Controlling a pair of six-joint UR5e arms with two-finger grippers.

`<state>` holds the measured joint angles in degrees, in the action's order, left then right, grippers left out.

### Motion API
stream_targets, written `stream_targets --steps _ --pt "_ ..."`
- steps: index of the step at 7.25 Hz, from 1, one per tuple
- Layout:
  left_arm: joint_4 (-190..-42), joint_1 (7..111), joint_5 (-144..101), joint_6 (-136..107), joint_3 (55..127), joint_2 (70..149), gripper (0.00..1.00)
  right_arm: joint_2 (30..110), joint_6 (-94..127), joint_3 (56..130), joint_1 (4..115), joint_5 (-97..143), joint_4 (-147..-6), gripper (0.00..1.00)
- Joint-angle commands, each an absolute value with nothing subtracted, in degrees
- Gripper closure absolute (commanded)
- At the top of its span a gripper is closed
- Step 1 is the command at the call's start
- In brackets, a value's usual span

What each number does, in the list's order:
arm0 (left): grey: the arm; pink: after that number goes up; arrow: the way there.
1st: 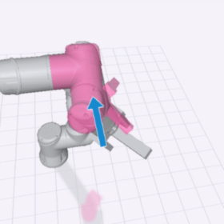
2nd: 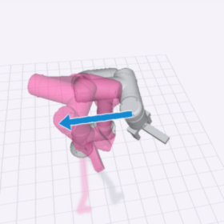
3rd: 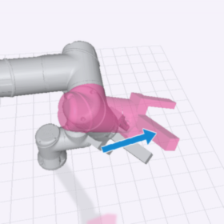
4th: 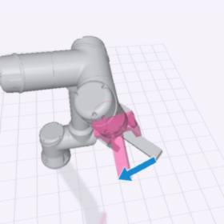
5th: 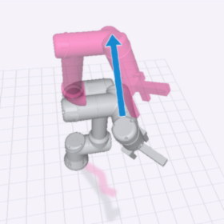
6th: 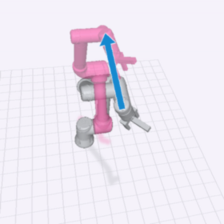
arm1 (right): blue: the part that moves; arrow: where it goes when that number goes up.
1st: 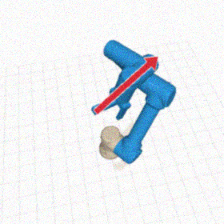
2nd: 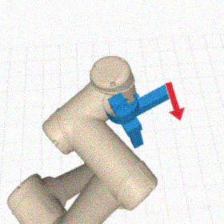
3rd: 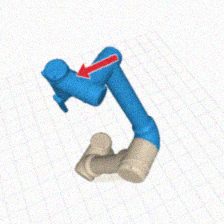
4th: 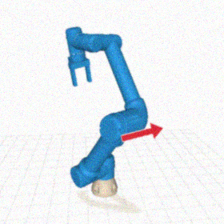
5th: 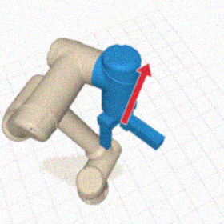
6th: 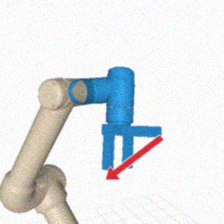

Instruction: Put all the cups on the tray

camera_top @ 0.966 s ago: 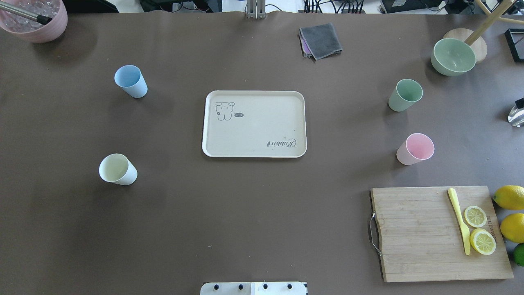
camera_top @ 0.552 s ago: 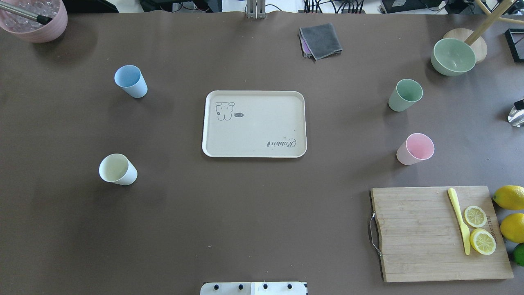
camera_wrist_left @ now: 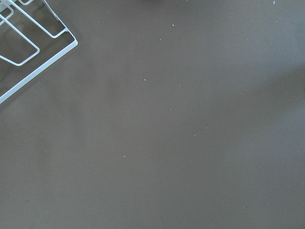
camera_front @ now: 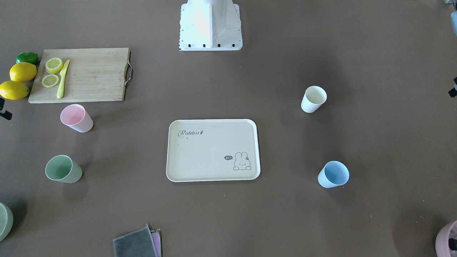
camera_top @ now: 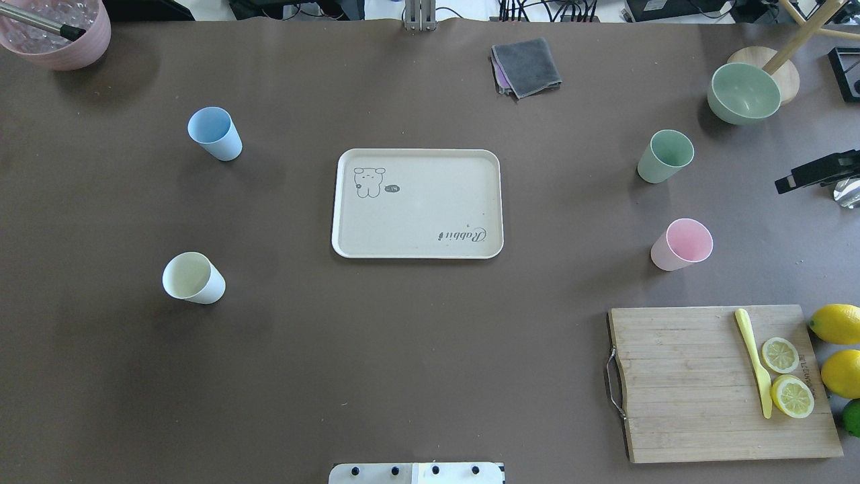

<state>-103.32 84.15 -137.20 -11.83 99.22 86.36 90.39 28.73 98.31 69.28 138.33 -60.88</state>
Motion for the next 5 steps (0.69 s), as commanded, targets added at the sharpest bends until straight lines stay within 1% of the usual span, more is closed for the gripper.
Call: stream_targets --steps 1,3,5 --pt "-104.1 84.0 -137.2 -11.7 99.1 86.2 0.02 90.4 37.8 102.0 60.3 133.7 -60.6 0.07" --pt "-104.4 84.1 -137.2 -11.8 99.1 86.2 0.02 89.7 37.8 101.2 58.0 132.9 -60.5 0.1" --pt "-104.4 84.0 -137.2 -11.8 99.1 86.1 0.02 88.5 37.8 98.5 57.1 132.8 -60.5 0.12"
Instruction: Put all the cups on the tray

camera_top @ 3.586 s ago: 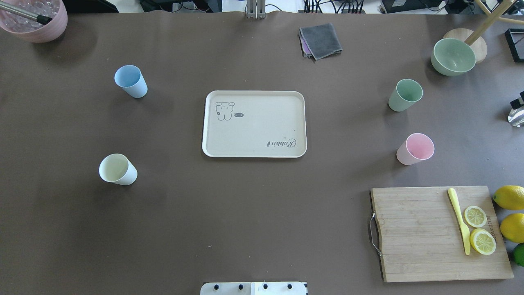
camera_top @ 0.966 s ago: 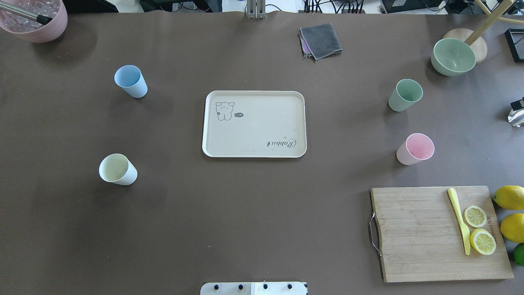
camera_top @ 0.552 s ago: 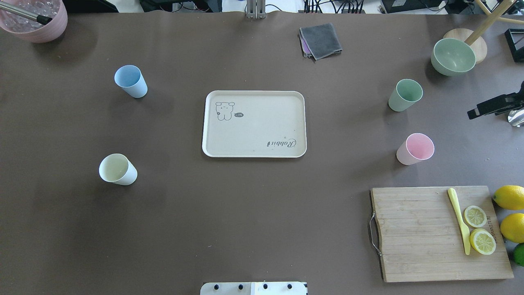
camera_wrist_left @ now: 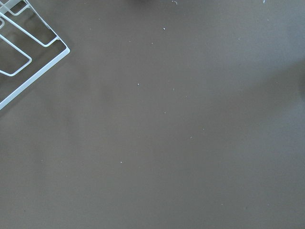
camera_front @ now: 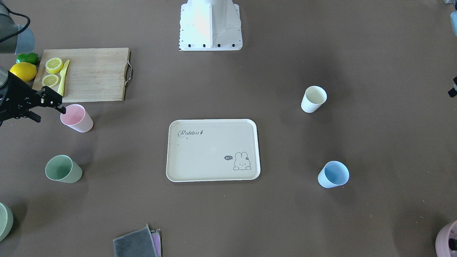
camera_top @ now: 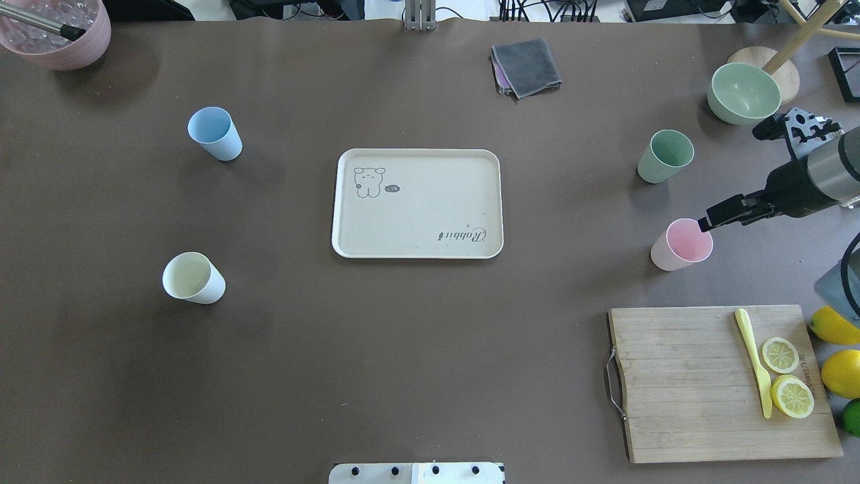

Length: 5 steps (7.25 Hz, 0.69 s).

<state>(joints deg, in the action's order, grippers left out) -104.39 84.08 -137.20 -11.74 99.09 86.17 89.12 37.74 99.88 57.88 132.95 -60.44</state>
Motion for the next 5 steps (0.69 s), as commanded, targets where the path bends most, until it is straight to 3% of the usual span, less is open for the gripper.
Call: stream_targets --steps 1,2,3,4,5 --pt "-104.4 84.0 -137.2 -11.8 99.2 86.1 0.02 88.5 37.7 97.9 56.7 132.9 -60.5 0.16" --pt "-104.4 84.1 -137.2 -11.8 99.1 86.1 0.02 88.5 37.9 97.9 56.0 132.9 -60.5 0.33" --pt "-104.4 84.1 -137.2 -11.8 99.1 86.1 0.02 88.5 37.9 97.6 55.6 132.9 -60.5 0.78" --pt "-104.6 84.1 -137.2 -12.3 99.3 86.0 0.02 88.5 37.8 97.3 55.5 132.9 -60.5 1.0" --pt "-104.7 84.0 -137.8 -12.2 99.8 86.1 0.02 88.5 37.8 97.3 55.5 133.2 -60.5 1.0"
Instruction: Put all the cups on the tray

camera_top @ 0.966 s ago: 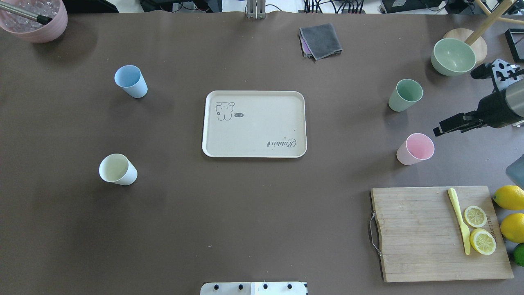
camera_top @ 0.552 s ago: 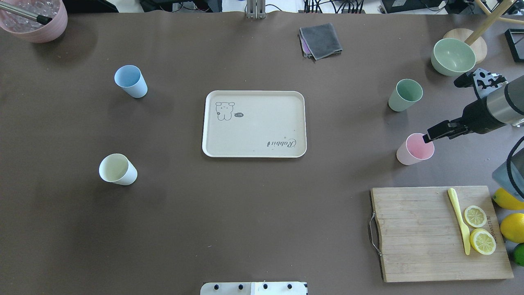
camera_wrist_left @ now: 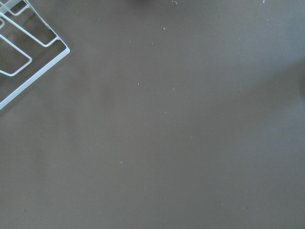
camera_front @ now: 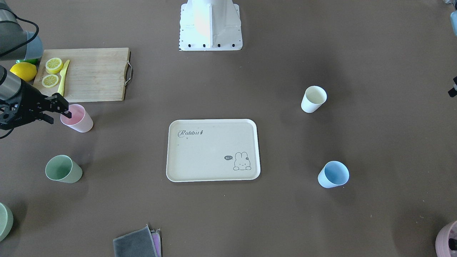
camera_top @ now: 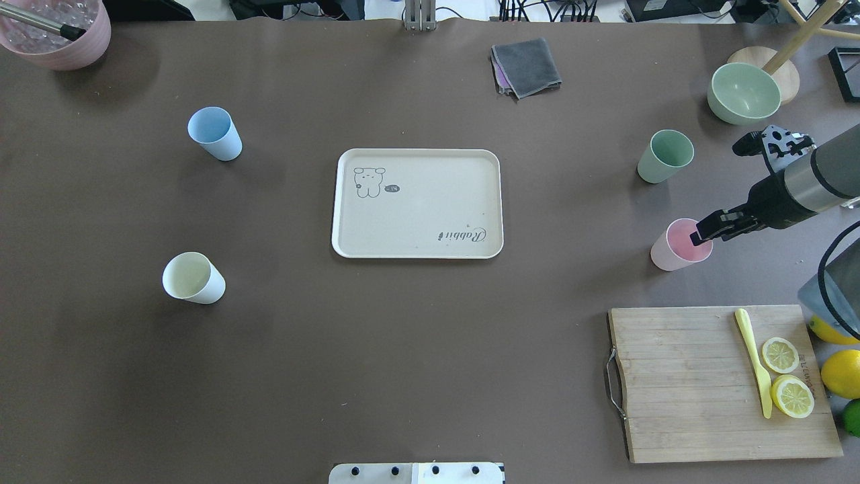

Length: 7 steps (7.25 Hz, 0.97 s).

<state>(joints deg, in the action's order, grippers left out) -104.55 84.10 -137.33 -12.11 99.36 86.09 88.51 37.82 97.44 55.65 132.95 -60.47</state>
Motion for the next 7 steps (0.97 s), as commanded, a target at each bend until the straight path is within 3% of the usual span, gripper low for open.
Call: stream_targets --steps 1,4,7 --pt "-108.5 81.7 -138.2 -13.4 100.9 86.1 0.02 88.4 37.9 97.8 55.5 133.4 -60.6 1.0" --pt "-110.6 69.7 -135.9 -37.5 109.0 85.8 0.02 79.8 46.8 97.9 53.7 133.5 -61.3 1.0" --pt "-111.1 54.1 -126.7 -51.2 114.6 86.6 0.03 65.2 60.0 97.4 44.7 124.1 -67.7 1.0"
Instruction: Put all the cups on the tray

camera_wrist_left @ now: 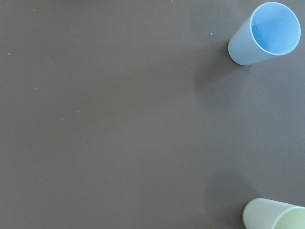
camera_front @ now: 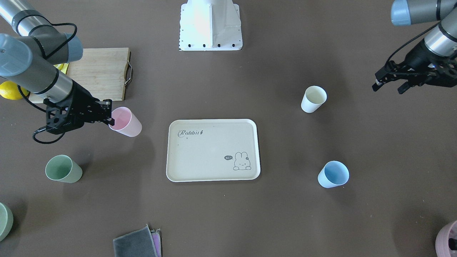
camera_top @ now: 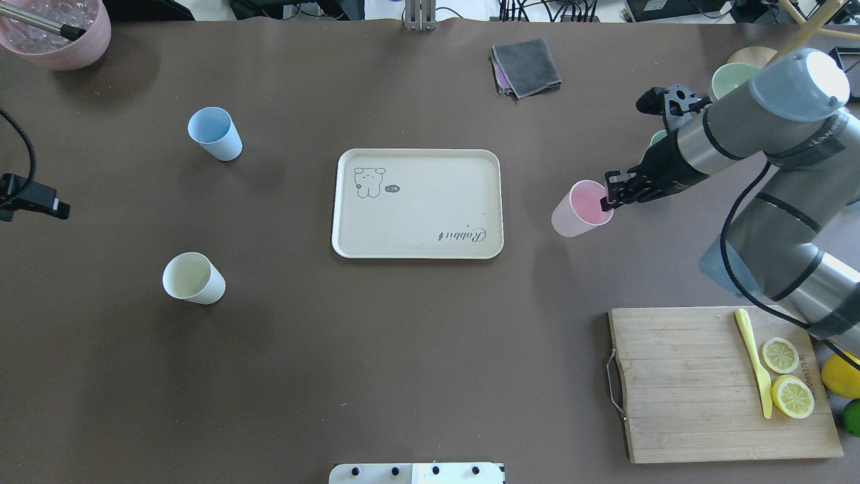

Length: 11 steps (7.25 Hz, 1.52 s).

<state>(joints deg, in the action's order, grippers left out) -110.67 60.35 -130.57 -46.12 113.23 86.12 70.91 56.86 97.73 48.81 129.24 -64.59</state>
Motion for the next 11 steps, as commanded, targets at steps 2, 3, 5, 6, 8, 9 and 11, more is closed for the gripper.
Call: stream_targets --steps 2,3,5,6,8,9,11 --pt "-112.8 45.5 -120.2 -58.3 112.7 90.7 0.05 60.7 62.4 95.9 40.3 118.8 -70.3 1.0" --pt "-112.8 44.8 -119.8 -59.2 110.6 93.1 0.07 58.1 62.5 93.5 39.6 117.4 -70.4 1.0" --pt "-112.9 41.2 -116.9 -60.9 109.9 93.6 0.27 55.5 63.1 89.1 38.1 116.1 -69.8 1.0" --pt "-112.9 40.3 -116.1 -61.1 109.3 93.7 0.62 55.4 63.1 89.1 38.1 116.1 -69.9 1.0" --pt "-112.7 40.1 -116.1 -61.2 109.0 93.6 1.0 54.4 63.3 89.3 38.1 116.2 -70.2 0.01" --pt "-112.5 40.2 -116.9 -61.3 109.2 94.2 1.0 54.5 63.1 89.8 39.3 117.1 -70.5 0.0" --pt "-103.5 40.8 -119.7 -62.6 108.8 104.7 1.0 55.6 62.0 92.4 44.5 122.0 -73.8 0.0"
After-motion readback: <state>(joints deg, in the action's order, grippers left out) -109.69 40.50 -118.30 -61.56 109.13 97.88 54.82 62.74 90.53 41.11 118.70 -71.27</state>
